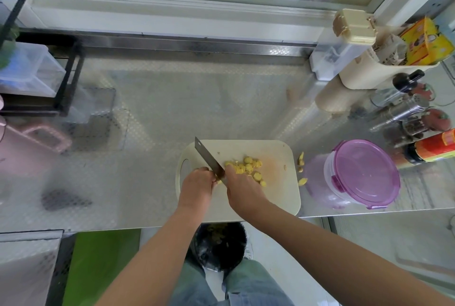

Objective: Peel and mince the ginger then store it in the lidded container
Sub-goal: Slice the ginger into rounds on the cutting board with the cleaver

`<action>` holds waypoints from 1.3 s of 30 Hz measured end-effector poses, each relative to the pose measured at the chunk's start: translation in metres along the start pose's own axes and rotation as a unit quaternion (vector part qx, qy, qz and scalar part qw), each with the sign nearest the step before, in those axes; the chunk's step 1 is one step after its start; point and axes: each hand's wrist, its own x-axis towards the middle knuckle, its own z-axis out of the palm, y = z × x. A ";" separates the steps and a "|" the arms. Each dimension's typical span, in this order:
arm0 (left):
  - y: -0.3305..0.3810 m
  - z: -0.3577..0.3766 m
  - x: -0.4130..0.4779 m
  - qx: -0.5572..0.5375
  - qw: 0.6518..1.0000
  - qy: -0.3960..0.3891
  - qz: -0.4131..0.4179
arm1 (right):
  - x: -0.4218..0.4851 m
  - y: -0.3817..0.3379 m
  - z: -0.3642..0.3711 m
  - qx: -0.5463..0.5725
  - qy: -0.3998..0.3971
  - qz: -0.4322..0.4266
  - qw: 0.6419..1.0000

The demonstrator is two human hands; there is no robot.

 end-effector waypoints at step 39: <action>0.006 -0.004 -0.007 -0.029 1.000 0.011 0.006 | 0.009 0.016 0.003 0.051 0.002 -0.029 0.998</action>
